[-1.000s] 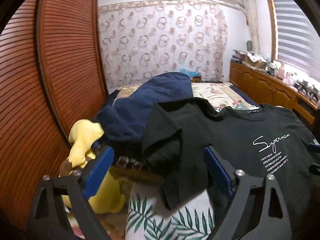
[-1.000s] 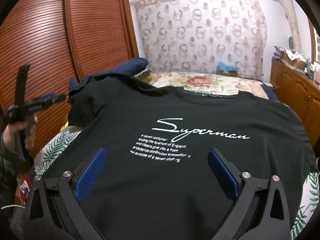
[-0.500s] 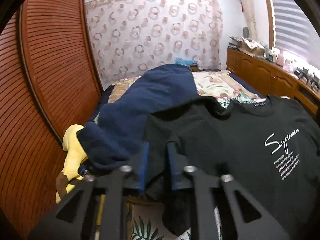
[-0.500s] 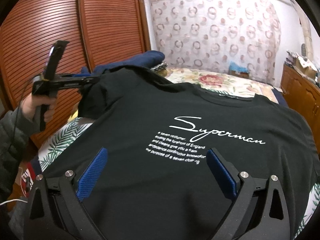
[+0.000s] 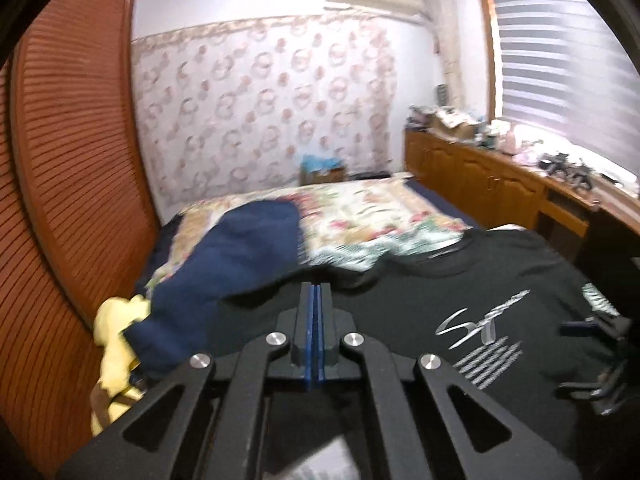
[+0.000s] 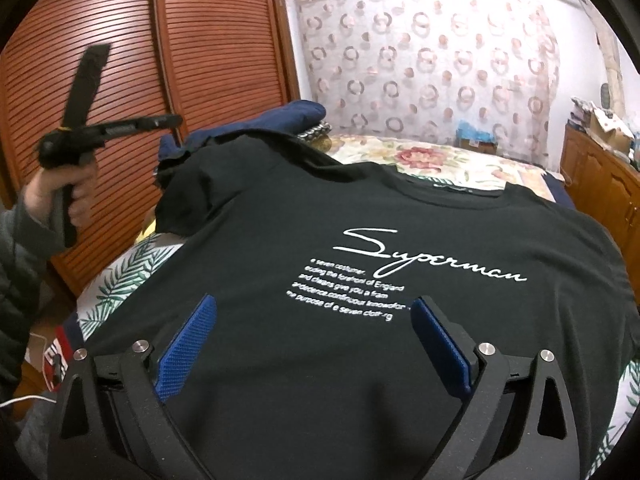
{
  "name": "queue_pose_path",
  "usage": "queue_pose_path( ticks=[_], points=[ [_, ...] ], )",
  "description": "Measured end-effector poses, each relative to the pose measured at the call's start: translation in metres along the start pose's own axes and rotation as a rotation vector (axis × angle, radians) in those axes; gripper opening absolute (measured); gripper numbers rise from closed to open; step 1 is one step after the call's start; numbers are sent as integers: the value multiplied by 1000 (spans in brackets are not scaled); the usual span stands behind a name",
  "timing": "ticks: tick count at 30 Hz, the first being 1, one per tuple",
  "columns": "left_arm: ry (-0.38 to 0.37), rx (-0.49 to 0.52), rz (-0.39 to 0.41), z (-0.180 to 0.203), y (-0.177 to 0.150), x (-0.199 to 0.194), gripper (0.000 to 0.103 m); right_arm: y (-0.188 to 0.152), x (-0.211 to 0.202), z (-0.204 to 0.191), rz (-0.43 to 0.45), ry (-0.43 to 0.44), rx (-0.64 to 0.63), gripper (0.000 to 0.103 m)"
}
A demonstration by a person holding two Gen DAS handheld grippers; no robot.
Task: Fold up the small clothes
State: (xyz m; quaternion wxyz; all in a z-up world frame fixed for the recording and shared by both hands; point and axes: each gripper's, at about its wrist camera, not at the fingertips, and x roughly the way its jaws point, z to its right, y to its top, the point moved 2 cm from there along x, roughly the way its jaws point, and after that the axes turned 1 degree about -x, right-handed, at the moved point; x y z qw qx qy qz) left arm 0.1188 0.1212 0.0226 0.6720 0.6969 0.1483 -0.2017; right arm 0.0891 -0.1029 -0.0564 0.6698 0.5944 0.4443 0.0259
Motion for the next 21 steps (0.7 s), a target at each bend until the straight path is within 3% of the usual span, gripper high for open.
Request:
queue_pose_path(
  ticks=[2, 5, 7, 8, 10, 13, 18, 21],
  points=[
    [-25, 33, 15, 17, 10, -3, 0, 1, -2, 4, 4, -7, 7, 99],
    [-1, 41, 44, 18, 21, -6, 0, 3, -7, 13, 18, -19, 27, 99],
    [36, 39, 28, 8, 21, -5, 13, 3, -10, 17, 23, -22, 39, 99],
    [56, 38, 13, 2, 20, -3, 23, 2, -11, 18, 25, -25, 44, 99],
    [92, 35, -20, -12, 12, 2, 25, 2, -12, 21, 25, -29, 46, 99],
    [139, 27, -83, -30, -5, 10, 38, 0, -11, 22, 22, -28, 51, 99],
    [172, 28, -191, -48, -35, 33, 43, -2, -8, 20, 18, -19, 52, 99],
    [170, 4, -213, -49, -44, 44, 43, -2, -7, 19, 14, -17, 46, 99]
  ],
)
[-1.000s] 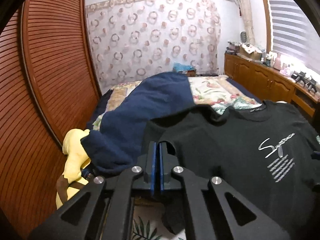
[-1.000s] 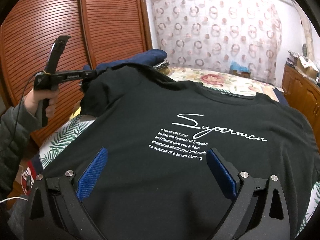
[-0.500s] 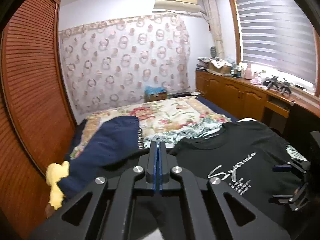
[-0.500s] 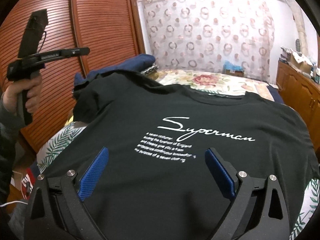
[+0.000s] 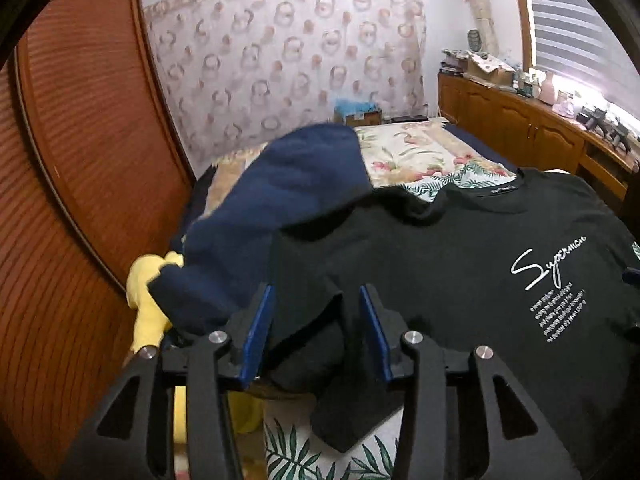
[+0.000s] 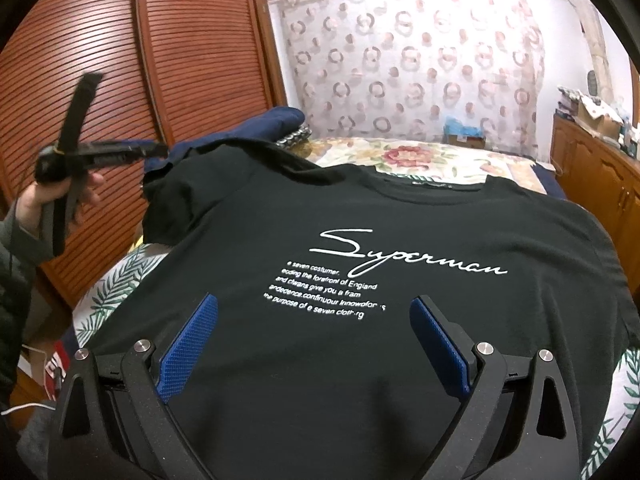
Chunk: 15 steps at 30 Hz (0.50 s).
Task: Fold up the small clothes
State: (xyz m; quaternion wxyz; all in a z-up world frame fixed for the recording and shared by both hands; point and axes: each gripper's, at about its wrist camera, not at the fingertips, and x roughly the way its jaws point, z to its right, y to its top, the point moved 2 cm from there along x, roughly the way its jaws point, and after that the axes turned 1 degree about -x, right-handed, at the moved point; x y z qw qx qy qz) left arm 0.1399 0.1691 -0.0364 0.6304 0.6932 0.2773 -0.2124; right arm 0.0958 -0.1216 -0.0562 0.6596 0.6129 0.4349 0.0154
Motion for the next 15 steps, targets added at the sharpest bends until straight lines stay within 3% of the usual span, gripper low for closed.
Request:
queue_pose_path(
  ticks=[8, 9, 11, 12, 15],
  points=[
    [22, -18, -1, -4, -1, 19, 40, -3, 11, -1, -51, 1, -23, 96],
    [15, -31, 2, -7, -2, 17, 26, -4, 12, -1, -56, 2, -26, 92],
    [21, -47, 14, -15, -1, 14, 18, -5, 15, -1, -66, 7, -29, 88],
    [20, -51, 16, -17, 0, 13, 7, -5, 15, -2, -70, 10, -29, 84],
    [36, -63, 40, -25, 2, 7, 2, -6, 16, -2, -75, 12, -30, 82]
  ],
)
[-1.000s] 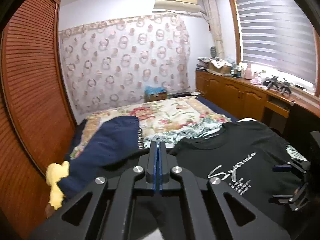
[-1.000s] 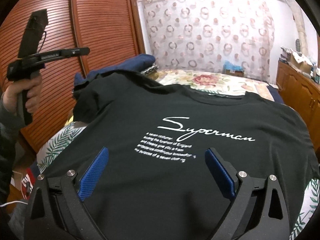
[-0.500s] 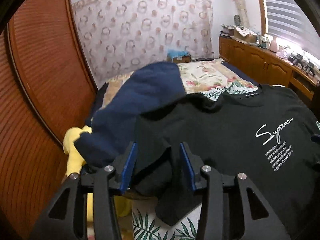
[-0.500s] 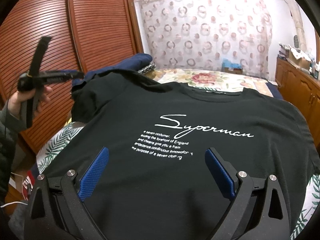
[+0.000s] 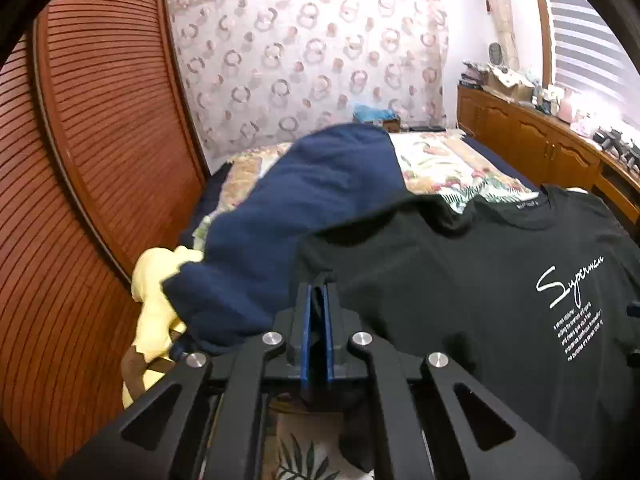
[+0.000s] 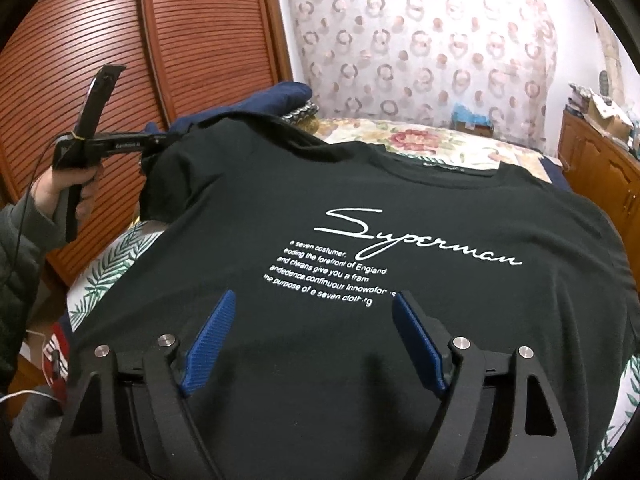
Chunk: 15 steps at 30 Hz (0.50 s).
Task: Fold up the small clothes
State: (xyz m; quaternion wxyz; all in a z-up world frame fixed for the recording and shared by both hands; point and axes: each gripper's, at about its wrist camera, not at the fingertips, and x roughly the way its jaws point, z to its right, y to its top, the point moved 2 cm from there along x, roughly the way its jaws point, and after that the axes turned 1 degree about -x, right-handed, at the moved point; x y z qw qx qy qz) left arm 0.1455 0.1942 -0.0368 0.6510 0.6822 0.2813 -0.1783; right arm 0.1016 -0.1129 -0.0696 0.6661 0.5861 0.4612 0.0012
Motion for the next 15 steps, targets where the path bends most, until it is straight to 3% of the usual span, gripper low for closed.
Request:
queue_pose_path(
  ticks=[6, 15],
  points=[
    [-67, 19, 88, 18, 14, -39, 1, 0, -1, 0, 2, 2, 0, 82],
    [-271, 110, 114, 106, 49, -63, 1, 4, -13, 15, 33, -25, 24, 82]
  ],
)
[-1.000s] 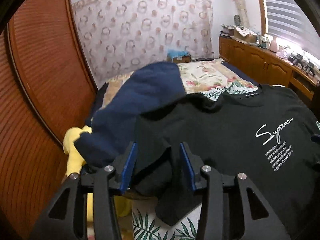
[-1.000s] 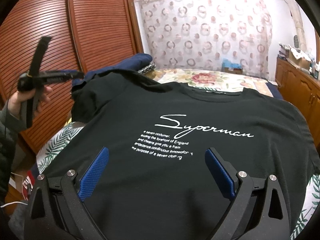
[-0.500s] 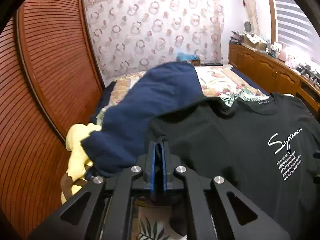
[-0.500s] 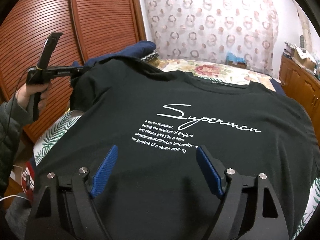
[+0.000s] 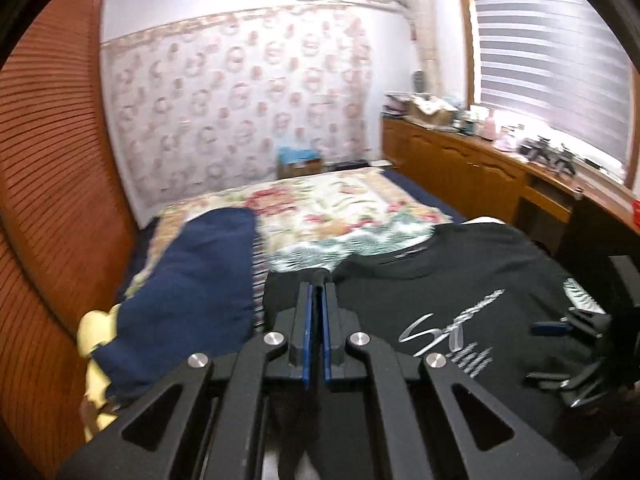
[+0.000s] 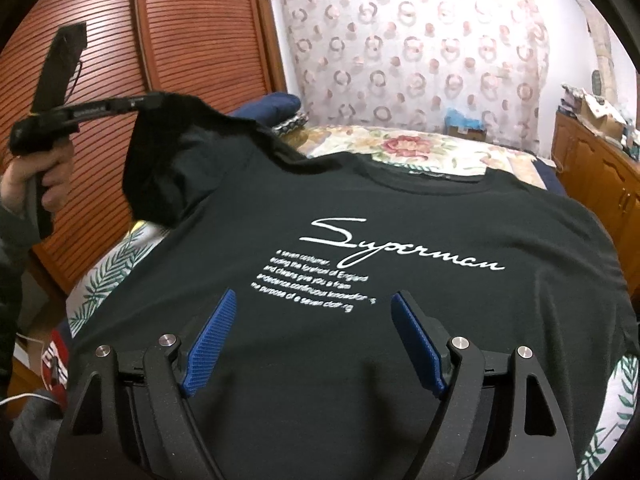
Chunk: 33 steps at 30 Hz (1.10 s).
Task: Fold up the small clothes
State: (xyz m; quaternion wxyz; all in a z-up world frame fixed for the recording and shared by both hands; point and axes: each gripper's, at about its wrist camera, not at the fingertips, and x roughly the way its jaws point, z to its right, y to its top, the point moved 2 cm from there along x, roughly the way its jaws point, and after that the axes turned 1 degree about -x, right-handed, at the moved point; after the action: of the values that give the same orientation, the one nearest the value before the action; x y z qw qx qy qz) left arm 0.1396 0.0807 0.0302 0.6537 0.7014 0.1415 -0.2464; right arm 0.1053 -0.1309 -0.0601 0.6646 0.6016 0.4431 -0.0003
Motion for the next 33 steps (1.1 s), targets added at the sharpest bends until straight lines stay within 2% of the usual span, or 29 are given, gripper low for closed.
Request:
queue_pose_path(
  ticks=[4, 6, 9, 12, 17, 23, 26, 33],
  points=[
    [-48, 27, -36, 33, 14, 22, 3, 1, -4, 7, 9, -9, 11, 82],
    [-75, 47, -67, 46, 17, 34, 16, 1, -6, 12, 14, -13, 22, 82],
    [-98, 49, -77, 53, 15, 38, 28, 1, -8, 18, 17, -21, 34, 82],
    [-67, 55, -86, 53, 7, 37, 36, 0, -11, 22, 17, -31, 36, 82],
    [-51, 54, -137, 43, -19, 42, 38, -2, -13, 29, 18, -47, 47, 82],
    [-36, 18, -211, 31, -69, 46, 39, -2, -15, 36, 18, -59, 57, 82],
    [-42, 10, -248, 34, -92, 49, 39, -5, -15, 39, 9, -63, 54, 82],
    [-84, 21, -299, 50, -116, 53, 39, -12, -8, 48, -42, -67, 69, 82]
  ],
)
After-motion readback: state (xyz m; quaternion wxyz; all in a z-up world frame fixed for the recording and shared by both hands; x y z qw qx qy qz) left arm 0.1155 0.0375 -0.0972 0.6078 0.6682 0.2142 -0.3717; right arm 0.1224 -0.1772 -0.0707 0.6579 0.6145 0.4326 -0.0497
